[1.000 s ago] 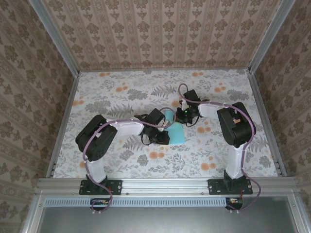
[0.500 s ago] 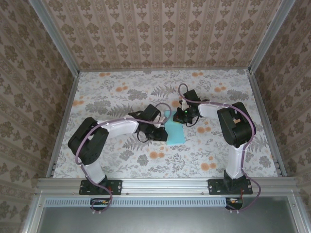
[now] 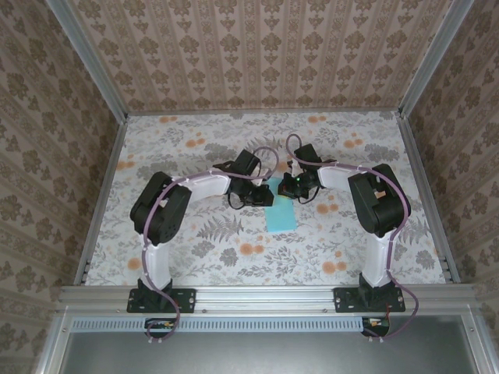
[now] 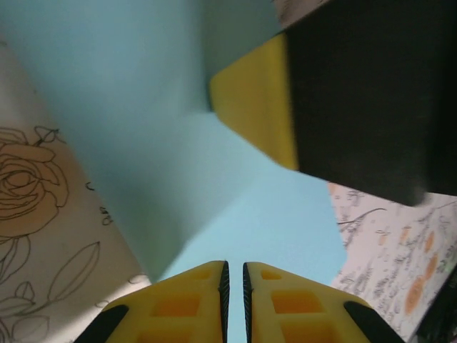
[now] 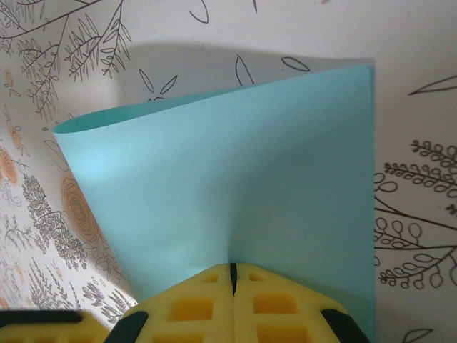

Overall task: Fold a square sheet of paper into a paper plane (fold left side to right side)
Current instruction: Hold the square sheet of paper at the center of the table.

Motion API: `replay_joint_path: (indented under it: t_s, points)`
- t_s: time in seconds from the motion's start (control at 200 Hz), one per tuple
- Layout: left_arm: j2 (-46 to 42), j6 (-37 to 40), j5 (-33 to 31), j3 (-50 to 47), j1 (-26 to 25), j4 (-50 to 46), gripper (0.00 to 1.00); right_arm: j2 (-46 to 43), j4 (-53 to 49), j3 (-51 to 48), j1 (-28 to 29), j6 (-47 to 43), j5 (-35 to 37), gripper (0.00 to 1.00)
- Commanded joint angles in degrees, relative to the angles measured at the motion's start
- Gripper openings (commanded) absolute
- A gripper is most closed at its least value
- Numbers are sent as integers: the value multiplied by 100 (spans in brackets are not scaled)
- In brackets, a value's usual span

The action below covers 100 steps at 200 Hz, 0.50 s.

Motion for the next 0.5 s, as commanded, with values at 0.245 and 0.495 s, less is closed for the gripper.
replay_joint_path:
  t_s: [0.245, 0.495]
  points:
    - [259, 14, -76, -40, -15, 91, 16, 158, -523, -38, 52, -156, 514, 3]
    - [265, -116, -255, -256, -70, 60, 16, -521, -266, -46, 33, -289, 503, 11]
